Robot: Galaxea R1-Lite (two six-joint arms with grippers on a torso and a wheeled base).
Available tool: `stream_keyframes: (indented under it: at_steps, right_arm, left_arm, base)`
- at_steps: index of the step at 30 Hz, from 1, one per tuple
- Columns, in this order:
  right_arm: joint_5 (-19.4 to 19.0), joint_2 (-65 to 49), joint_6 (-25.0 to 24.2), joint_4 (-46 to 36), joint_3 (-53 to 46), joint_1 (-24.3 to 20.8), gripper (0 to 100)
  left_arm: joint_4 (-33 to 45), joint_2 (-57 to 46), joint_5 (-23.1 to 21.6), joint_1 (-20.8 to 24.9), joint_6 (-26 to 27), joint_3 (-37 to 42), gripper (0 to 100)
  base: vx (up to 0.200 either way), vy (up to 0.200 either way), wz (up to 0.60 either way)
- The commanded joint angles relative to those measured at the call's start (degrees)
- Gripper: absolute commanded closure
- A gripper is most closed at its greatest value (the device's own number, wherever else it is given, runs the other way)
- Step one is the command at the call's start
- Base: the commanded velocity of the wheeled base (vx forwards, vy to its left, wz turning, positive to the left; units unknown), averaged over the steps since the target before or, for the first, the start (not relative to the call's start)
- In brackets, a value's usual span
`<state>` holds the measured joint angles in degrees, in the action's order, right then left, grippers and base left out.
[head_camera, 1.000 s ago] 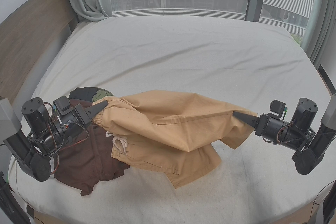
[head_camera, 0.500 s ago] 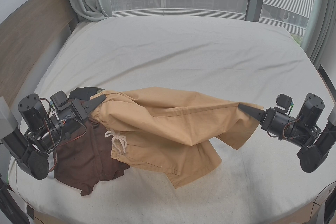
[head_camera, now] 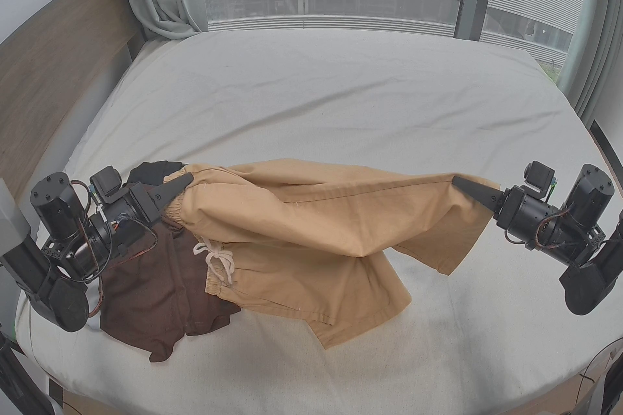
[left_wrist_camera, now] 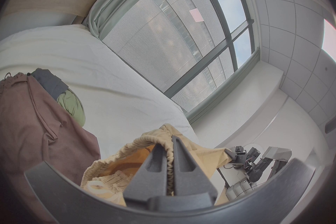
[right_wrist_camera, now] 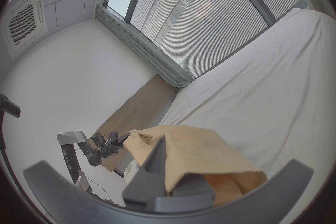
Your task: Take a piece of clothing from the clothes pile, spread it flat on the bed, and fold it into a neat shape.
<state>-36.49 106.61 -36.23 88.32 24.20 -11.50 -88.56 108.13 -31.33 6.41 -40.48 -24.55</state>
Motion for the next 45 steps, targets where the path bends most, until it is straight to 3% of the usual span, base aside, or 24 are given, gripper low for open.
stream_keyframes:
  at_steps: [1,16,45]
  right_arm:
    - [-0.3,-0.8,-0.4,0.1,0.5,1.1,100]
    - [-2.0,-2.5,-3.3,0.1,1.6,4.1,100]
    - [-2.7,-2.1,-3.3,0.1,3.0,6.9,100]
  left_arm:
    - [0.0,0.8,-1.2,-1.6,3.8,0.2,100]
    - [0.1,0.8,-1.9,-2.4,4.0,0.4,100]
    - [0.0,0.7,-1.6,-3.4,4.3,-2.1,100]
  base:
    - [0.0,0.0,0.0]
    - [0.0,0.0,0.0]
    - [0.0,0.0,0.0]
